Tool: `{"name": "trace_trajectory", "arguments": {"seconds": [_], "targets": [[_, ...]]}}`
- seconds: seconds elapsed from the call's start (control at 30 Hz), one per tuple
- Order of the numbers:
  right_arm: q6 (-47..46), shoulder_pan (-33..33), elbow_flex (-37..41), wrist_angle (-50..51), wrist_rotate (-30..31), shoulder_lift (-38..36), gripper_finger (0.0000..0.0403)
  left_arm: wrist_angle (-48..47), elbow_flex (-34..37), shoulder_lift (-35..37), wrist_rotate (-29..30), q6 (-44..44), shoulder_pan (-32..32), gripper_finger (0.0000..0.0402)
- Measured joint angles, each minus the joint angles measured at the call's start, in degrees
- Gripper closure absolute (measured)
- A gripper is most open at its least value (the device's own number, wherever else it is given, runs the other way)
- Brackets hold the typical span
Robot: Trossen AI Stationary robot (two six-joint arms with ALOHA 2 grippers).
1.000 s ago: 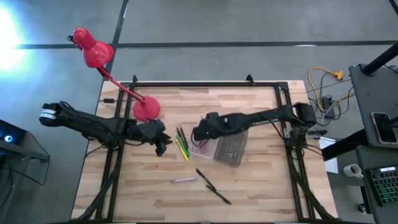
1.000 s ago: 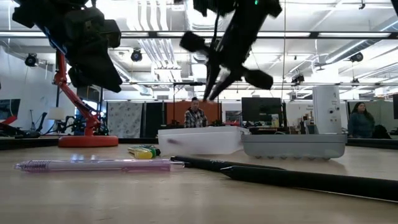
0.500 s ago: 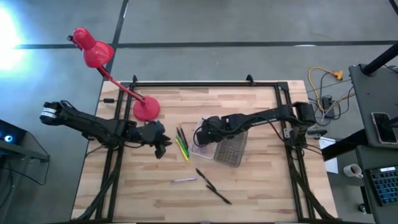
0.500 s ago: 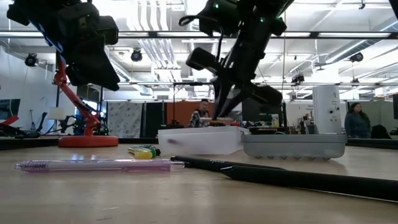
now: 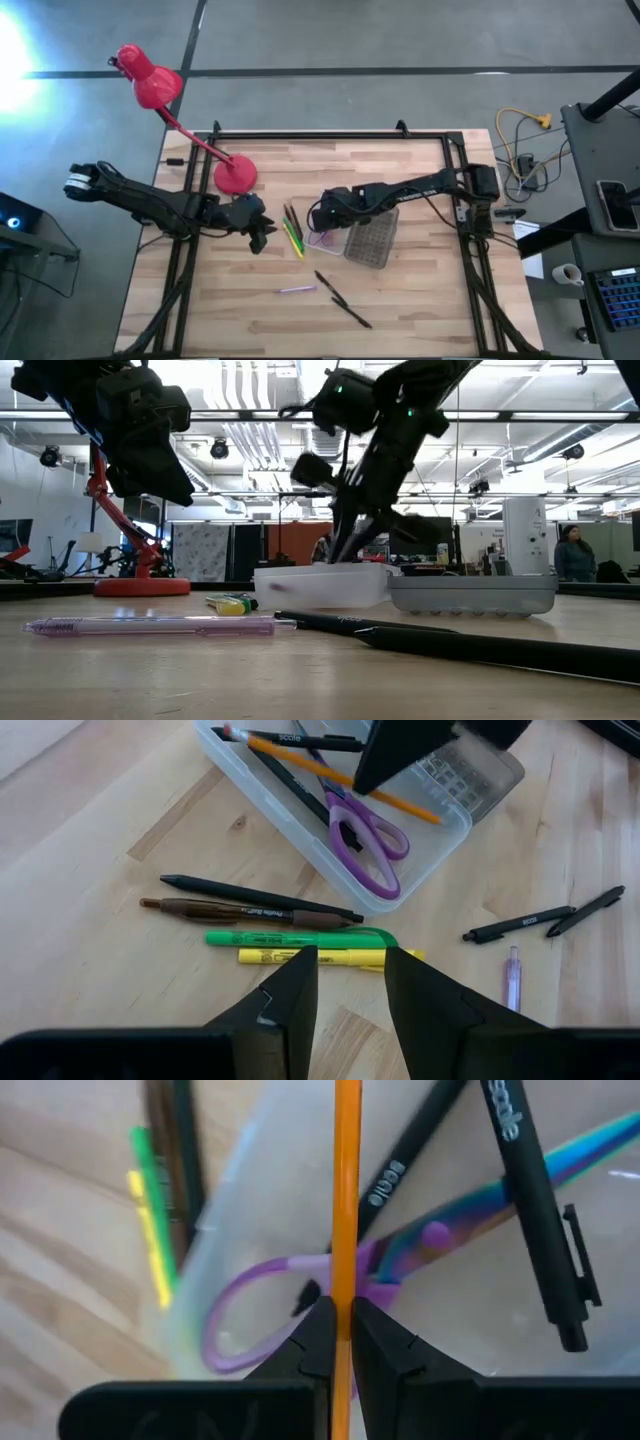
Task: Pick & place school supplies into a supply box
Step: Put the orange pencil into the supply box, then put the purple pen into the supply box
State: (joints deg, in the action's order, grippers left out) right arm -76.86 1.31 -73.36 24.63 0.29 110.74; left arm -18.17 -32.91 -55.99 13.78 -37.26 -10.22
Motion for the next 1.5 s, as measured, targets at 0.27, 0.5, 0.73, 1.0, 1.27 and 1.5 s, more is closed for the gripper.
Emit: {"name": "trace_trajectory", "arguments": {"seconds": [0.27, 0.5, 0.73, 1.0, 1.27, 1.5], "targets": [[-2.95, -1.58, -0.04, 0.14, 2.13, 1.24, 0.0390, -0.02, 0.00, 0.02, -0.02, 0.00, 0.00, 0.0299], [-4.30, -1.76, -0.07, 2.60, 2.48, 1.20, 0.0383, -0.02, 0.00, 0.02, -0.02, 0.02, 0.00, 0.0299], [-3.97, -2.21, -0.39, 3.16, 2.76, 1.18, 0.0301, -0.03, 0.00, 0.02, -0.02, 0.02, 0.00, 0.0299], [9.21, -5.10, -4.77, 3.96, 6.65, -0.22, 0.0219, -0.02, 0.00, 0.02, -0.96, 3.60, -0.08, 0.0299], [20.43, -10.32, -8.74, 13.41, 2.51, -2.30, 0.0204, 0.09, 0.02, 0.02, -6.43, 12.53, -0.15, 0.0299], [20.72, -26.17, -10.74, 23.68, 7.28, -2.41, 0.0210, 0.06, 0.11, 0.02, -6.43, 13.39, -0.14, 0.0299]]}}
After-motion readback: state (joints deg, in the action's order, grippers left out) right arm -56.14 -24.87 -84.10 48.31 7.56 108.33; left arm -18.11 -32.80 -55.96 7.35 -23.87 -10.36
